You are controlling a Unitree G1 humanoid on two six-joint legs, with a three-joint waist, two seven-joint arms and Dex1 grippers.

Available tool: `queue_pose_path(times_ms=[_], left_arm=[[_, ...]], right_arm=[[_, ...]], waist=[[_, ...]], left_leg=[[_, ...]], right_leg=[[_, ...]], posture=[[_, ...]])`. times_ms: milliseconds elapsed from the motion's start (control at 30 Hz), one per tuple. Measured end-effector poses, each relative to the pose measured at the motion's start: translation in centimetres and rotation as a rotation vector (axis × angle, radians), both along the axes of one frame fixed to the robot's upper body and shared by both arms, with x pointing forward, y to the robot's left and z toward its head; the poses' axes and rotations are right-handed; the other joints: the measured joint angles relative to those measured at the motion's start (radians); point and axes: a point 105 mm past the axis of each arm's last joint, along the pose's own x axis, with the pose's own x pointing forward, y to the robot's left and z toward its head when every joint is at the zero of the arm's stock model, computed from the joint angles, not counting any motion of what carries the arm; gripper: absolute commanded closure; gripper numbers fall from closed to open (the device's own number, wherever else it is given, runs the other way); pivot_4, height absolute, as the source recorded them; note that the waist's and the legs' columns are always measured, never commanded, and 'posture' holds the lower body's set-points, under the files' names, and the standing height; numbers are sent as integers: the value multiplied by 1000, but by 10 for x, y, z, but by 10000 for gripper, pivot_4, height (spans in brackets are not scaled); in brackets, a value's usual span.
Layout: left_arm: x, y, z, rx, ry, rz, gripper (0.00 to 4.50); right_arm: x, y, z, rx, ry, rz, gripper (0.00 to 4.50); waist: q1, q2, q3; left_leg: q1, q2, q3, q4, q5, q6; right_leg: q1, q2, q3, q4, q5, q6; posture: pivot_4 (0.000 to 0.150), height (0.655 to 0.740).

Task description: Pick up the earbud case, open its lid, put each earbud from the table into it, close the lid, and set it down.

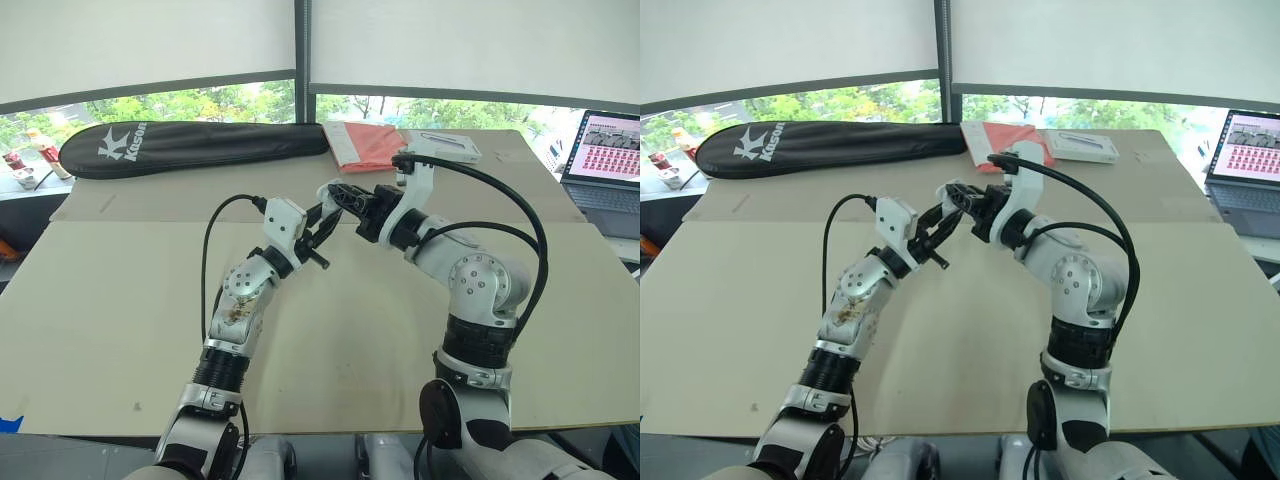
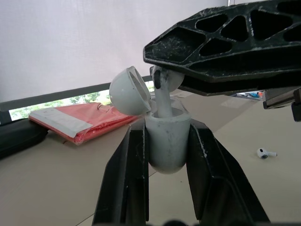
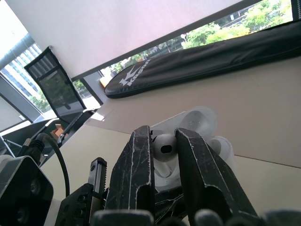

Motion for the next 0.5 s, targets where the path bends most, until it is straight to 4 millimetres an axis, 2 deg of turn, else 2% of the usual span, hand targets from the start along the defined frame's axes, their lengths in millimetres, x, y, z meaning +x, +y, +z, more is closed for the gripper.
queue_pose_path(times_ms=[267,333,367,467,500], left_arm=[[0,0,0,0,-1,-4,39308],[0,0,0,0,0,-4,39308],[0,0,0,1,0,-4,39308],[0,0,-1,1,3,-2,39308],[0,0,-1,1,5,-3,39308]], right_arm=[[1,1,-4,-26,-6,-8,41617],[1,1,-4,-31,-10,-11,31374],[1,1,-4,-30,-13,-12,27863],[-1,3,-2,-16,-16,6,17624],[-1,4,-2,-9,-15,10,17624]], waist=[[0,0,0],[0,0,0],[0,0,0],[0,0,0],[0,0,0]], left_leg=[[0,0,0,0,0,0],[0,0,0,0,0,0],[0,0,0,0,0,0],[0,0,0,0,0,0],[0,0,0,0,0,0]], right_leg=[[0,0,0,0,0,0],[0,0,0,0,0,0],[0,0,0,0,0,0],[0,0,0,0,0,0],[0,0,0,0,0,0]], posture=[[1500,7400],[1500,7400],[1500,7400],[1500,7400],[1500,7400]])
